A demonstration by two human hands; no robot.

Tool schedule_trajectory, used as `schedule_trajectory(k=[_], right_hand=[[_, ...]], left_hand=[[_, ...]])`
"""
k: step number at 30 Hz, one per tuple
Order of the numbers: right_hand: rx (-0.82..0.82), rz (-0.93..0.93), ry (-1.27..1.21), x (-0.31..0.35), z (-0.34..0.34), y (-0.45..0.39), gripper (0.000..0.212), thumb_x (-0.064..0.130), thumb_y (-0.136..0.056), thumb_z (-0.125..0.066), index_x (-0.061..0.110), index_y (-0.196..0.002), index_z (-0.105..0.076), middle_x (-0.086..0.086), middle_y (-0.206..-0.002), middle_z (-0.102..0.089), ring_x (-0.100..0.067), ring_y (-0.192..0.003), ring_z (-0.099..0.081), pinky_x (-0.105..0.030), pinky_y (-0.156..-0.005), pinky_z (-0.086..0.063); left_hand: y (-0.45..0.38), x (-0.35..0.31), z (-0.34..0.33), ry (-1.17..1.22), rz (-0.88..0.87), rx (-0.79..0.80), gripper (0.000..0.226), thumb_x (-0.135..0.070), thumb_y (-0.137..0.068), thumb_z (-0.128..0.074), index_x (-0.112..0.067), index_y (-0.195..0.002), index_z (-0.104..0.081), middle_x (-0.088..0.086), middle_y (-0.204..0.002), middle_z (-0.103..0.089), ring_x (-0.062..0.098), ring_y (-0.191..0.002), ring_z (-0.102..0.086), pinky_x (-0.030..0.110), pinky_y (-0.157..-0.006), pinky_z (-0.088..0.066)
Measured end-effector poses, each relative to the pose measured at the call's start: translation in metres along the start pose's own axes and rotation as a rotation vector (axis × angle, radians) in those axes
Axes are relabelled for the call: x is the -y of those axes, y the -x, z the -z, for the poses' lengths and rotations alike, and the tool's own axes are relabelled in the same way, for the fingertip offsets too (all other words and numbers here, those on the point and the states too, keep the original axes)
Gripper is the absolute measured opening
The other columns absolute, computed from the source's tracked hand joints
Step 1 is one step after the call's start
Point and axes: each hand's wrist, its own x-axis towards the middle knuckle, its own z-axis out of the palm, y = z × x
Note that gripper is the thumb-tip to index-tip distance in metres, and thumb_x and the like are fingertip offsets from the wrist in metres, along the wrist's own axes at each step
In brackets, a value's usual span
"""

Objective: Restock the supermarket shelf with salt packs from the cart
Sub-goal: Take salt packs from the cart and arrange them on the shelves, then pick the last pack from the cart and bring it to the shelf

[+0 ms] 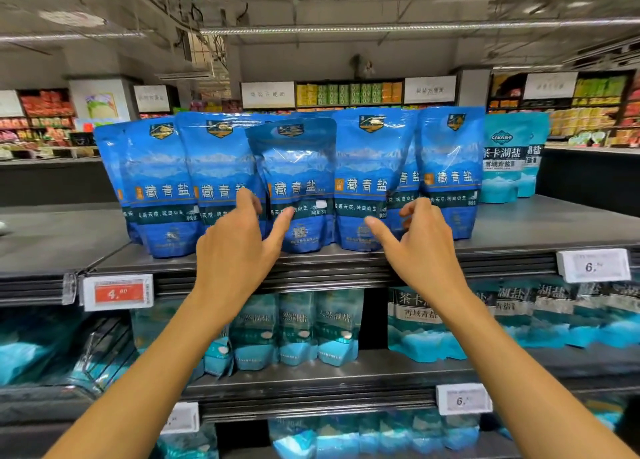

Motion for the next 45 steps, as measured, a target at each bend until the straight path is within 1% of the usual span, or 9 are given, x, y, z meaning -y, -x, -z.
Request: schedule_trajectory(k=[4, 8, 18, 22, 30, 33, 40, 43, 45], right_hand=[[-0.180, 0.085, -0.200, -0.006, 0.029, 0.017, 0.019, 0.033, -0.092, -0.064, 0.017, -0.088, -0.055, 0.001, -0.082, -0.060, -0.008, -0.067, -0.051, -0.023, -0.067, -0.039], [-0.092, 0.089, -0.393, -0.029, 0.060, 0.051, 0.014, 0.018, -0.092, -0.067, 0.018, -0.079, -0.061, 0.000, -0.068, -0.061, -0.021, -0.058, -0.051, -0.031, -0.056, -0.043], [-0.137, -0.206, -0.335, -0.149, 0.124, 0.166, 0.023, 0.036, -0.093, -0.063, 0.018, -0.079, -0.057, -0.011, -0.062, -0.051, -0.033, -0.055, -0.046, -0.045, -0.052, -0.040], [-0.232, -0.396, -0.204, -0.187, 0.153, 0.216, 0.027, 0.041, -0.089, -0.064, 0.018, -0.078, -0.057, -0.013, -0.062, -0.052, -0.035, -0.058, -0.049, -0.038, -0.052, -0.039], [-0.513, -0.750, 0.088, -0.217, 0.227, 0.347, 0.019, 0.021, -0.090, -0.067, 0.024, -0.073, -0.060, 0.000, -0.062, -0.058, -0.010, -0.056, -0.050, -0.029, -0.056, -0.043], [-0.670, -0.912, 0.129, -0.222, 0.257, 0.407, 0.019, 0.021, -0.092, -0.066, 0.024, -0.074, -0.060, -0.001, -0.062, -0.057, -0.012, -0.056, -0.051, -0.035, -0.055, -0.044], [-1.025, -1.233, 0.243, -0.236, 0.319, 0.550, 0.019, 0.032, -0.093, -0.065, 0.025, -0.076, -0.058, 0.010, -0.059, -0.058, -0.010, -0.059, -0.053, -0.022, -0.056, -0.042], [-1.129, -1.335, 0.285, -0.252, 0.339, 0.609, 0.015, 0.021, -0.096, -0.061, 0.016, -0.082, -0.062, -0.003, -0.068, -0.062, -0.009, -0.061, -0.054, -0.014, -0.059, -0.044], [-1.122, -1.445, 0.242, -0.265, 0.345, 0.648, 0.017, 0.028, -0.097, -0.059, 0.017, -0.085, -0.062, -0.011, -0.075, -0.062, -0.019, -0.066, -0.061, -0.024, -0.063, -0.053]], left_hand=[[0.027, -0.011, 0.006, 0.380, 0.083, -0.113, 0.026, -0.051, -0.095, -0.048, -0.026, -0.086, -0.048, -0.009, -0.057, -0.053, 0.013, -0.049, -0.052, 0.031, -0.048, -0.041], [0.064, -0.047, -0.001, 0.878, 0.183, -0.008, 0.022, -0.041, -0.096, -0.051, -0.028, -0.079, -0.051, 0.004, -0.056, -0.053, 0.011, -0.043, -0.043, 0.023, -0.041, -0.035], [0.165, -0.164, -0.073, 1.257, 0.357, 0.473, 0.025, -0.040, -0.094, -0.053, -0.022, -0.077, -0.053, 0.002, -0.048, -0.049, 0.009, -0.037, -0.032, 0.016, -0.038, -0.027], [0.208, -0.213, -0.112, 1.332, 0.346, 0.727, 0.024, -0.030, -0.099, -0.050, -0.024, -0.076, -0.054, 0.003, -0.049, -0.050, 0.009, -0.038, -0.035, 0.015, -0.040, -0.030], [0.302, -0.323, -0.153, 1.497, 0.238, 1.203, 0.018, 0.002, -0.099, -0.045, -0.004, -0.084, -0.052, 0.004, -0.048, -0.048, 0.002, -0.034, -0.035, 0.012, -0.039, -0.029], [0.343, -0.371, -0.148, 1.536, 0.240, 1.404, 0.020, 0.002, -0.099, -0.046, -0.007, -0.082, -0.051, 0.001, -0.047, -0.047, 0.000, -0.033, -0.035, 0.011, -0.036, -0.028], [0.444, -0.474, -0.111, 1.489, 0.107, 1.774, 0.020, -0.005, -0.102, -0.044, -0.010, -0.085, -0.053, -0.004, -0.046, -0.051, 0.001, -0.038, -0.042, 0.013, -0.038, -0.036], [0.493, -0.506, -0.094, 1.421, 0.111, 1.878, 0.018, -0.011, -0.102, -0.046, -0.010, -0.088, -0.057, -0.007, -0.049, -0.053, 0.001, -0.036, -0.041, 0.014, -0.034, -0.033], [0.527, -0.522, -0.090, 1.347, 0.125, 1.946, 0.015, -0.018, -0.101, -0.049, -0.013, -0.091, -0.058, -0.005, -0.055, -0.054, 0.004, -0.039, -0.042, 0.017, -0.034, -0.033]])
